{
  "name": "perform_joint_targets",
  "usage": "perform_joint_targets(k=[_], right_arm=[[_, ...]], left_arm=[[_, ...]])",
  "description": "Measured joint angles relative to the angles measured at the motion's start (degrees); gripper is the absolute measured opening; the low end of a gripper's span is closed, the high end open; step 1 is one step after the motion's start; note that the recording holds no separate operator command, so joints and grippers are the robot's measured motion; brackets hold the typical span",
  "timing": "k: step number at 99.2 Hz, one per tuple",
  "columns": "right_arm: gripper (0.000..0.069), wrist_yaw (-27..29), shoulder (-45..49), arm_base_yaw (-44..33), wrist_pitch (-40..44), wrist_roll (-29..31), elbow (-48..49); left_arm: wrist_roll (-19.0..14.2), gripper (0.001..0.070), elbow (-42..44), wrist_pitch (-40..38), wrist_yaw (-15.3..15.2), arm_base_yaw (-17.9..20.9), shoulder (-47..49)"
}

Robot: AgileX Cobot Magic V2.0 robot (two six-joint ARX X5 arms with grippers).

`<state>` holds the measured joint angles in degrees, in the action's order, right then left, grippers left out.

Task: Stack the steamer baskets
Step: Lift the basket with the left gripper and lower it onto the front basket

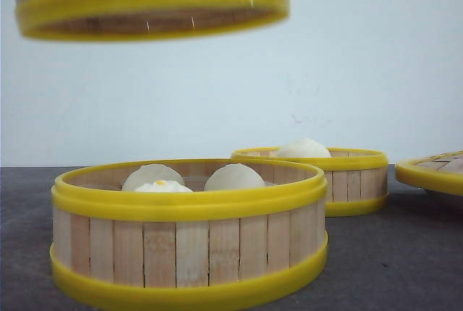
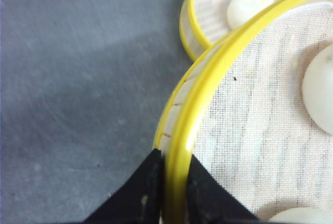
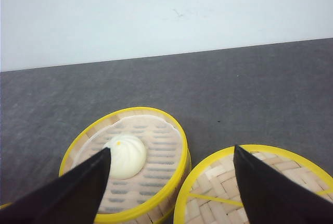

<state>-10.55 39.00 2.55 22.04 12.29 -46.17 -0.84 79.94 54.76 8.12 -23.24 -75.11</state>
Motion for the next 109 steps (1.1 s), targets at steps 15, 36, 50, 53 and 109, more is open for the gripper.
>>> perform_joint_targets(k=[15, 36, 50, 53, 109], right_arm=[[0.0466, 0.0, 0.0, 0.0, 0.0, 0.15, 0.0], [0.0466, -0.44, 0.0, 0.0, 0.0, 0.48, 0.0], [0.0466, -1.33, 0.02, 0.0, 0.0, 0.63, 0.0], [0.0466, -1.36, 0.02, 0.0, 0.0, 0.63, 0.0], [0.0466, -1.33, 0.02, 0.0, 0.02, 1.01, 0.0]], left_arm=[[-0.46, 0.0025, -6.19, -5.73, -0.85, -1.55, -0.04], [-1.99, 0.0025, -13.57, -11.3, -1.11, -1.79, -0.81], [-3.06, 0.0025, -14.99, -13.44, -1.07, -2.01, -2.51], [-3.17, 0.0025, -14.99, -13.99, -0.94, -2.05, -3.02], [-3.96, 0.0025, -14.99, -14.53, -0.74, -4.0, -8.46]])
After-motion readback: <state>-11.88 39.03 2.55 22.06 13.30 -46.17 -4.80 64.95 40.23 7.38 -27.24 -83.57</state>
